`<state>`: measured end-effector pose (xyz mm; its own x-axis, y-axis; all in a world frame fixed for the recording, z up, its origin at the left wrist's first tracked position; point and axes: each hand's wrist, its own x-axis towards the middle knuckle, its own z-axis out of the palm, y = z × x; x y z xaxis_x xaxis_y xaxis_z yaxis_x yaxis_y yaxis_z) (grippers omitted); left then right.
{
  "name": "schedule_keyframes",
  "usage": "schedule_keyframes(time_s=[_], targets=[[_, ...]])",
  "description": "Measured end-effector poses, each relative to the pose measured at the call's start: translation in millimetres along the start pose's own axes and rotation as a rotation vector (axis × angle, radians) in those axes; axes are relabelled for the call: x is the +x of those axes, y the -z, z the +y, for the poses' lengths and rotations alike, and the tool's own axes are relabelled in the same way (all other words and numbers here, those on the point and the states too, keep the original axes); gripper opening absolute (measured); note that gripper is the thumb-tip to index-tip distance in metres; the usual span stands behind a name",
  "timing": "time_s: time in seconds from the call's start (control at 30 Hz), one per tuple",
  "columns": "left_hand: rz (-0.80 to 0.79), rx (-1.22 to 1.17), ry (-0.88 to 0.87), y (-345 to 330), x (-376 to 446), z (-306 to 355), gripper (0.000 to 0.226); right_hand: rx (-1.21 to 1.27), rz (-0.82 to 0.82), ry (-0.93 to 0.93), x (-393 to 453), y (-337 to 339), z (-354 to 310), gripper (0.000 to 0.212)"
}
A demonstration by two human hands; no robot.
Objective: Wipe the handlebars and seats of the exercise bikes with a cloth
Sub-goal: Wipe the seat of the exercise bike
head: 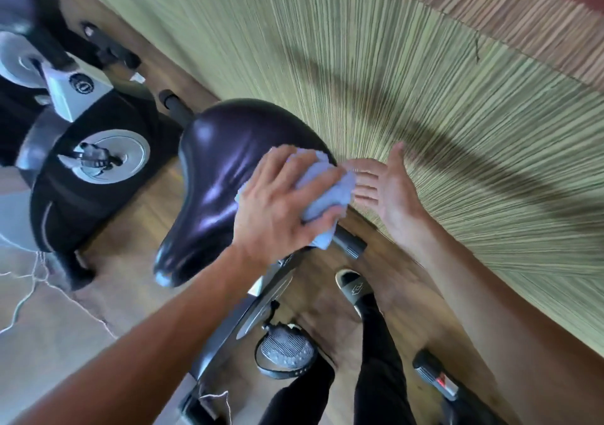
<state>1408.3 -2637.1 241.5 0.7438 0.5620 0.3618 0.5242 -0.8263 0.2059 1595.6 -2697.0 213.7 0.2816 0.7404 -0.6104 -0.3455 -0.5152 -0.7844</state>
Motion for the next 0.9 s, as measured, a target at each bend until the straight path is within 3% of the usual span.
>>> schedule_keyframes(time_s=[0.1, 0.17, 0.27, 0.37, 0.4, 0.47, 0.53, 0.7, 0.9], targets=[[-0.136, 0.109, -0.335, 26, -59, -27, 0.045, -0.033, -0.026, 0.047, 7, -17, -13, 0.088], [-0.161, 0.182, -0.356, 37, -69, -49, 0.046, -0.073, -0.057, 0.096, 13, -28, -23, 0.080], [-0.065, 0.189, -0.003, 44, -65, -56, 0.055, -0.223, -0.081, 0.194, 23, -52, -40, 0.079], [0.126, 0.131, 0.642, 49, -76, -41, 0.049, -0.474, -0.106, 0.323, 31, -79, -64, 0.070], [0.187, 0.146, 0.785, 47, -81, -30, 0.049, -0.543, -0.108, 0.345, 34, -87, -71, 0.067], [0.273, 0.191, 0.903, 41, -84, -9, 0.048, -0.696, -0.110, 0.356, 40, -102, -79, 0.066], [0.297, 0.219, 0.916, 34, -67, -7, 0.046, -0.840, -0.095, 0.363, 43, -110, -80, 0.064], [0.214, 0.225, 0.955, 19, 26, -71, 0.051, -0.804, 0.002, 0.415, 50, -110, -73, 0.058], [0.086, 0.163, 0.688, 21, -47, -1, 0.048, -0.698, 0.091, 0.350, 46, -109, -70, 0.063]])
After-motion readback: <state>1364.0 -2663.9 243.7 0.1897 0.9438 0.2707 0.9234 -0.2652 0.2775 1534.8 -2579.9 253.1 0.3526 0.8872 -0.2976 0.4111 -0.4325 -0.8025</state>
